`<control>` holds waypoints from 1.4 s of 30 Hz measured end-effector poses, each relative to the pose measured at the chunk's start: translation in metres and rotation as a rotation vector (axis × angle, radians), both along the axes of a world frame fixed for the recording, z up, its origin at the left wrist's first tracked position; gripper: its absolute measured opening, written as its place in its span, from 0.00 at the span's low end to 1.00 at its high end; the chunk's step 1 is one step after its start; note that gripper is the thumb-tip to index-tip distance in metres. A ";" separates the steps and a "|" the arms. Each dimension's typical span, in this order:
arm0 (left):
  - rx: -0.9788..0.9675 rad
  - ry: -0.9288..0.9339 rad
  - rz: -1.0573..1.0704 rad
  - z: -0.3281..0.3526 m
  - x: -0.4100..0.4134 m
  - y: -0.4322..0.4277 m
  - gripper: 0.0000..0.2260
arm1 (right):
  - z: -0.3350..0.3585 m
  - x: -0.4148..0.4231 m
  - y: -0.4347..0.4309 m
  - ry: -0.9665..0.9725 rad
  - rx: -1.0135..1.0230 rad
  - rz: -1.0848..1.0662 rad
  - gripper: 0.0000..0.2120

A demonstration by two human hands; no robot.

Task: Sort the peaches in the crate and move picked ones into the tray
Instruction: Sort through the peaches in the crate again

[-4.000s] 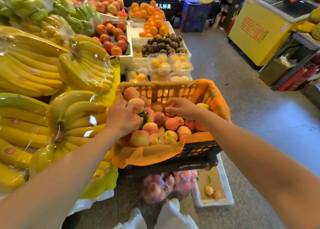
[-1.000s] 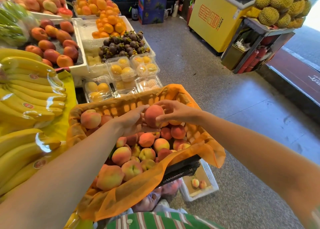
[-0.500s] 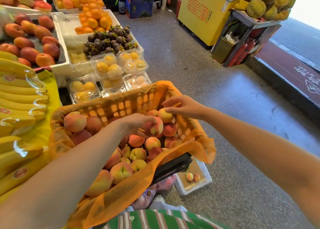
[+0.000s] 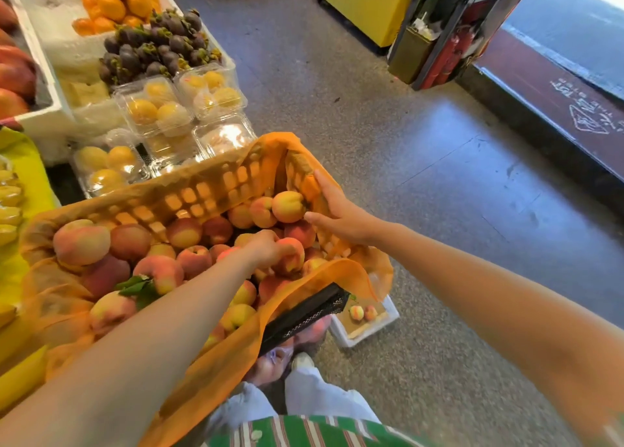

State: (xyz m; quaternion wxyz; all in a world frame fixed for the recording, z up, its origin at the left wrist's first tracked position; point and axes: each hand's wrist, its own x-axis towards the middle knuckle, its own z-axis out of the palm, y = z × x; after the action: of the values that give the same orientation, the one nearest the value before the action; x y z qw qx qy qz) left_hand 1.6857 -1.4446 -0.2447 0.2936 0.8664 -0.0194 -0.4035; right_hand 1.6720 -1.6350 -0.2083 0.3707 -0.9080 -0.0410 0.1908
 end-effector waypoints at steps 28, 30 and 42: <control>0.205 -0.577 -0.164 0.069 -0.090 0.231 0.23 | 0.008 0.014 0.218 0.201 -0.200 0.905 0.21; 0.192 -0.462 -0.251 0.074 -0.097 0.226 0.24 | 0.007 0.011 0.220 0.154 -0.240 0.884 0.22; 0.179 -0.258 -0.266 0.068 -0.113 0.213 0.34 | -0.020 -0.010 0.216 0.064 -0.279 0.874 0.26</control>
State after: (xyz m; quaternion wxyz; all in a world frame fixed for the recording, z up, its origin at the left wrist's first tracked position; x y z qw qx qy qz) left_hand 1.5726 -1.2314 -0.1770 0.1549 0.9233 -0.1353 -0.3244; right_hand 1.6618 -1.4188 -0.2278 0.1305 -0.8404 -0.3826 0.3611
